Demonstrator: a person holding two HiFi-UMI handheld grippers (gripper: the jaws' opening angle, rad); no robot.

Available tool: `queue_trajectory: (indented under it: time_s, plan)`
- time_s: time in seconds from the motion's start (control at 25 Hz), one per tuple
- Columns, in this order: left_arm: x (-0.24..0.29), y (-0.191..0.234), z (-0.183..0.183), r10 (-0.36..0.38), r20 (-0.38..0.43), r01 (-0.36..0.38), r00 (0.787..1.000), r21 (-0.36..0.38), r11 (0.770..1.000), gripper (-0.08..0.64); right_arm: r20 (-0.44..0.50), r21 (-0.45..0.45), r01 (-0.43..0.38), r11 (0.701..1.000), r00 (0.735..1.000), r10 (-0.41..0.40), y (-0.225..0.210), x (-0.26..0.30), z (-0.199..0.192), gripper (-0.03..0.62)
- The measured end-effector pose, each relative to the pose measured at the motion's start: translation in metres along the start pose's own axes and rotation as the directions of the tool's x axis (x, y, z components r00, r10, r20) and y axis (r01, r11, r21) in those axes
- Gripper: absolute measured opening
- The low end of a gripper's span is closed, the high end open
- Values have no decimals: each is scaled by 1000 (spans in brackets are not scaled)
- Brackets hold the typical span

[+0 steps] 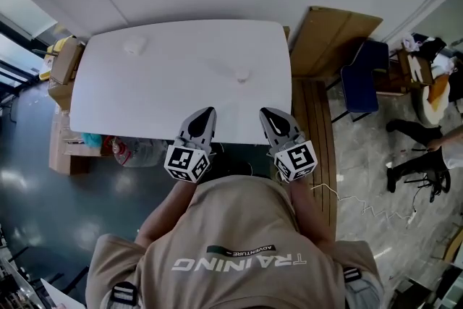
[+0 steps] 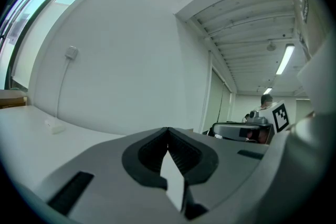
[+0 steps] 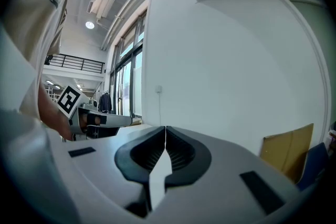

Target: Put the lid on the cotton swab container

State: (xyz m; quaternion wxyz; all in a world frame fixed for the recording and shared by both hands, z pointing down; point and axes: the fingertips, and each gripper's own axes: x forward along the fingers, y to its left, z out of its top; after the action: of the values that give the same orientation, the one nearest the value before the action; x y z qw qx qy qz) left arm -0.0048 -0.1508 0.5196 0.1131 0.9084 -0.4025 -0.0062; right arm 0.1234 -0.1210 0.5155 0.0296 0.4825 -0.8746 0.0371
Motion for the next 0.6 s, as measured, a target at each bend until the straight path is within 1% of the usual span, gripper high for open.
queue_trajectory:
  time_s: [0.24,0.4,0.6]
  plan:
    - [21,24,11,-42,4,42,999,0,999,12,-2,-14,39,999,999,-39,-13,31,12,18]
    - [29,46,13,-70,-9,70,998,-5,998,12,-11,-14,62,998,998,-62,-16,55,14,18]
    - [44,65,9,-132,-28,132,991,-1,991,12,-28,-20,106,994,994,-106,-21,75,14,18]
